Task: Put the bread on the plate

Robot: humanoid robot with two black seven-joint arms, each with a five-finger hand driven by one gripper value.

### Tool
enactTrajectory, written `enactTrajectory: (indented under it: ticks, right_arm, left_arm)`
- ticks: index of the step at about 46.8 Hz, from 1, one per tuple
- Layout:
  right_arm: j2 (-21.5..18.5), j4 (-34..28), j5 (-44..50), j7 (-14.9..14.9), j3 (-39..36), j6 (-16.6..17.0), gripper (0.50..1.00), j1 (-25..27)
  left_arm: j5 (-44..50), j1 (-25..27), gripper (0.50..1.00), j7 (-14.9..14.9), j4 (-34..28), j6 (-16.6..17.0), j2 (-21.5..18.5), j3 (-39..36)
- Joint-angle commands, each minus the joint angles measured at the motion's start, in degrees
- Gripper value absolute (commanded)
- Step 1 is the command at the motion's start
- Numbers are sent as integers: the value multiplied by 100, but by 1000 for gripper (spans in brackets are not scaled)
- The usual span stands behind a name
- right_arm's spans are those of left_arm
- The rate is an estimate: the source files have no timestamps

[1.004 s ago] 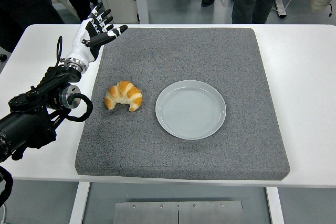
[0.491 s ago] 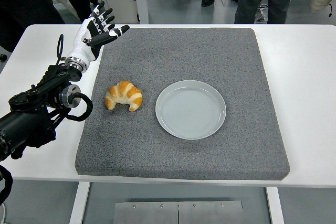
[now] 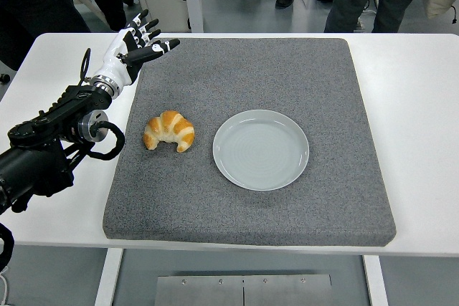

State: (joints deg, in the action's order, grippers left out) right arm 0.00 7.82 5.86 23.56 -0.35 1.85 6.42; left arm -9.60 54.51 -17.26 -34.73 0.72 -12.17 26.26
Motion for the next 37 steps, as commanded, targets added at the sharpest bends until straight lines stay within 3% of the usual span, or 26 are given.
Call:
enactTrajectory:
  ticks: [1,10,22,33,37]
  right_arm:
    - [0,0,-6,0,0,-1,1000,0]
    - [0,0,-6,0,0,-1,1000,0]
    - [0,-8,-6,0,0,-1,1000,0]
    - [0,-8,2,0,0,-1,1000,-9]
    - [0,-8,3,0,0,-9,1000,-9]
  left_arm:
    - [2,51,960,222,-7,7,-22,-7]
    - [-270,191,949,398,-244,16,-172,-69]
    - [-1940,165,925,451,-1755,437,-857,-122]
    - [-3030,148,925,1162,-3091,675,-1507,-139]
    - [-3478,183,924,1356,-3557,675,-1850,-490]
